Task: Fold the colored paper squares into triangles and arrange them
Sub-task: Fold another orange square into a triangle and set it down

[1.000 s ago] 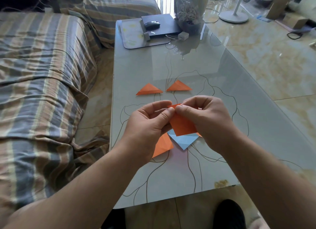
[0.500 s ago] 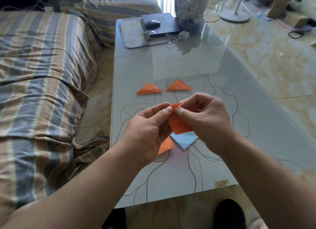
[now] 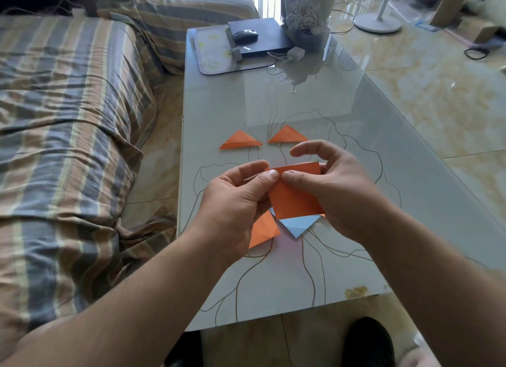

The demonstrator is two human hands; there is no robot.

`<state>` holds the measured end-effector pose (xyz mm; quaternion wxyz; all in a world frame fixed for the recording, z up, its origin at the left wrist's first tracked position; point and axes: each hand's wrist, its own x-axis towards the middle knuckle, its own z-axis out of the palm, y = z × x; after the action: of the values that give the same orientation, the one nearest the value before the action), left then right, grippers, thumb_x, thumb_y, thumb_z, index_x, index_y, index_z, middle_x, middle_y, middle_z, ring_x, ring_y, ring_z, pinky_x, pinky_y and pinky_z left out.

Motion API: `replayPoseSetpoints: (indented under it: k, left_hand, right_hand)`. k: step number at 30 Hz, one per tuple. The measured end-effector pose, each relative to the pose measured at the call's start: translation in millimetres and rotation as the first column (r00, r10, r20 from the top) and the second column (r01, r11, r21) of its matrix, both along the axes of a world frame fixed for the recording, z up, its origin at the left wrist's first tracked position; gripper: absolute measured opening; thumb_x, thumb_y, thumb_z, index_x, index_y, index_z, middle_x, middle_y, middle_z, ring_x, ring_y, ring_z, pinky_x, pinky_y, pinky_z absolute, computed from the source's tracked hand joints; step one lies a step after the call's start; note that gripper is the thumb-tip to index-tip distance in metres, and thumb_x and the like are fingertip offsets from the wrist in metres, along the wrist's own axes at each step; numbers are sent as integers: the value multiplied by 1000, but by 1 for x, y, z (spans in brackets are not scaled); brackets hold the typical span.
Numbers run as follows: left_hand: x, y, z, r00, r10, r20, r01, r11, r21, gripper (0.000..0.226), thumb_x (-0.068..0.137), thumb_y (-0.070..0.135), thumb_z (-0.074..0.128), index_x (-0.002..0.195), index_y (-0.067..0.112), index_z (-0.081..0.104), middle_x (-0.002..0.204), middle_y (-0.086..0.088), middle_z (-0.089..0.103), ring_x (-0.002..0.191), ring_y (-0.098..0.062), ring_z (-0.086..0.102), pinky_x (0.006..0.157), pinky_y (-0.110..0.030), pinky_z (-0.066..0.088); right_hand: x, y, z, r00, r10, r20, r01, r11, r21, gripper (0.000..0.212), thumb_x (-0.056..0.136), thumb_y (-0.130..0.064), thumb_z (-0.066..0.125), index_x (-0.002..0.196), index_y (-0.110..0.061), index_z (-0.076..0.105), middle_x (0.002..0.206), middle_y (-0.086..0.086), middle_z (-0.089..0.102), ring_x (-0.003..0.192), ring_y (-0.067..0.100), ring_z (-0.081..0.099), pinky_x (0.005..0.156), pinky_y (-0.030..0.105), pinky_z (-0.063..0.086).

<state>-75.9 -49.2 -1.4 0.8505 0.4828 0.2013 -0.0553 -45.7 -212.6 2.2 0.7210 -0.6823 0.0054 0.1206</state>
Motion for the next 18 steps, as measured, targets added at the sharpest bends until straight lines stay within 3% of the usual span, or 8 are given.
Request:
replayPoseSetpoints:
  k: [8, 13, 18]
  left_hand:
    - [0, 1, 1, 1000, -6, -14, 6, 1000, -20, 30, 86, 2, 74, 114, 8, 67, 108, -22, 76, 87, -26, 78, 77, -33, 63]
    - [0, 1, 1, 999, -36, 5, 36, 999, 0, 24, 91, 2, 71, 114, 7, 67, 100, -19, 77, 85, -25, 77, 76, -33, 63]
    - [-2, 2, 1, 995, -54, 82, 46, 995, 91, 10, 98, 4, 63, 105, 9, 68, 85, -13, 75, 76, -22, 74, 72, -31, 62]
  right_hand:
    - [-1, 2, 1, 999, -22, -25, 22, 1000, 6, 49, 61, -30, 91, 106, -26, 73, 94, 15, 74, 81, 31, 77, 69, 41, 61]
    - [0, 2, 0, 999, -37, -37, 37, 999, -5, 36, 75, -15, 90, 106, -24, 74, 93, 14, 74, 79, 30, 77, 67, 39, 61]
    - [1, 2, -1, 997, -25, -68, 26, 1000, 12, 31, 77, -12, 90, 100, -26, 76, 99, 18, 73, 80, 33, 77, 69, 41, 60]
